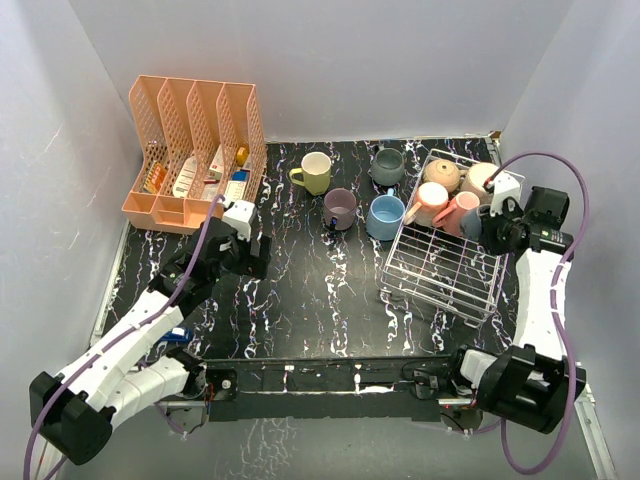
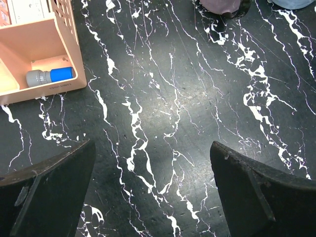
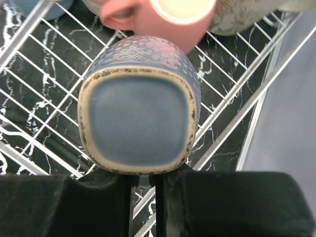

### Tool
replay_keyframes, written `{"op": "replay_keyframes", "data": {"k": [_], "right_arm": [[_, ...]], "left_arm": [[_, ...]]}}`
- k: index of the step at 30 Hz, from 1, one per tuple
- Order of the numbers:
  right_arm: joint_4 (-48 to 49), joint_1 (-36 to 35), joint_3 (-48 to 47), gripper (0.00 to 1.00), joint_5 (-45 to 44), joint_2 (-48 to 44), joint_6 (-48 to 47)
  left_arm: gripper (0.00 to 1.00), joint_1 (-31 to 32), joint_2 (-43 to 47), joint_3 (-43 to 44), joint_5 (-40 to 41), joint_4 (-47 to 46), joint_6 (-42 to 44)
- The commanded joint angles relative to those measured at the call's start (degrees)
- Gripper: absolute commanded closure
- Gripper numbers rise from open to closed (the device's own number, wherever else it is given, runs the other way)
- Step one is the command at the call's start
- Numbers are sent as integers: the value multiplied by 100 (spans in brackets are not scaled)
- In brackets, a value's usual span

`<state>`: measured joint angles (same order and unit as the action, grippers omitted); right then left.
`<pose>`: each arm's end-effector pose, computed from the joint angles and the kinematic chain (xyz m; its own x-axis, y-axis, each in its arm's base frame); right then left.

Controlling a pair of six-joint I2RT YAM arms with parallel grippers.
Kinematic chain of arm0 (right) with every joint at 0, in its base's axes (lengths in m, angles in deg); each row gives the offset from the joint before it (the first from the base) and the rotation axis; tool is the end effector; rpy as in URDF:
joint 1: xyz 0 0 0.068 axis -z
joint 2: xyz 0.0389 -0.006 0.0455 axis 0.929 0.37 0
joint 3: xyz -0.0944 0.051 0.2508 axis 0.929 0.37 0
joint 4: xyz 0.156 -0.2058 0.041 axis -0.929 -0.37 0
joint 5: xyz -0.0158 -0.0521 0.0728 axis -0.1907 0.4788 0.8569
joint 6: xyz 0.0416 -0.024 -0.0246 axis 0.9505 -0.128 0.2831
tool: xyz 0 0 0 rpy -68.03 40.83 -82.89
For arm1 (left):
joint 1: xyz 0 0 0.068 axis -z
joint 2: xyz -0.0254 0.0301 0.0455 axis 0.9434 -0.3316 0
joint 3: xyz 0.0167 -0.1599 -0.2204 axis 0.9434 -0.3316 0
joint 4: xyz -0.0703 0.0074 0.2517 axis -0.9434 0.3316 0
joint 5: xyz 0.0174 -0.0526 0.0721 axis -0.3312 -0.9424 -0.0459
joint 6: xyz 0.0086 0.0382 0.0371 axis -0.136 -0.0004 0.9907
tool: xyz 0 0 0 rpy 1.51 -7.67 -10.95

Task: Load the cups into the dish rack
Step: Turn the cup upside down in the dish rack.

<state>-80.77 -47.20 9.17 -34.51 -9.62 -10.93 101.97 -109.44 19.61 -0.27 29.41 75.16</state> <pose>0.2056 -0.0650 0.3088 -0.6582 -0.2613 -0.7060 -0.2787 0.9558 -0.0939 0.1816 -0.1053 0.2919 -0.4256 0.1346 -0.8948 0.3784 0.9247 -0.0409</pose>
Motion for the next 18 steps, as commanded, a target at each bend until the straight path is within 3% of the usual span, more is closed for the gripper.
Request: {"op": "replay_keyframes", "data": {"k": [1,7,18], "right_arm": [[386,361,-24,92,-145,182,-125],[631,918,73,92,-187,421,-169],[1323,954,138,92,-120,959,157]], "left_arm": [[3,-23,183,-84,120,-54,112],[3,-32,120,-95,92,-65,125],[3,-25,80,-124,137,-74,158]]}}
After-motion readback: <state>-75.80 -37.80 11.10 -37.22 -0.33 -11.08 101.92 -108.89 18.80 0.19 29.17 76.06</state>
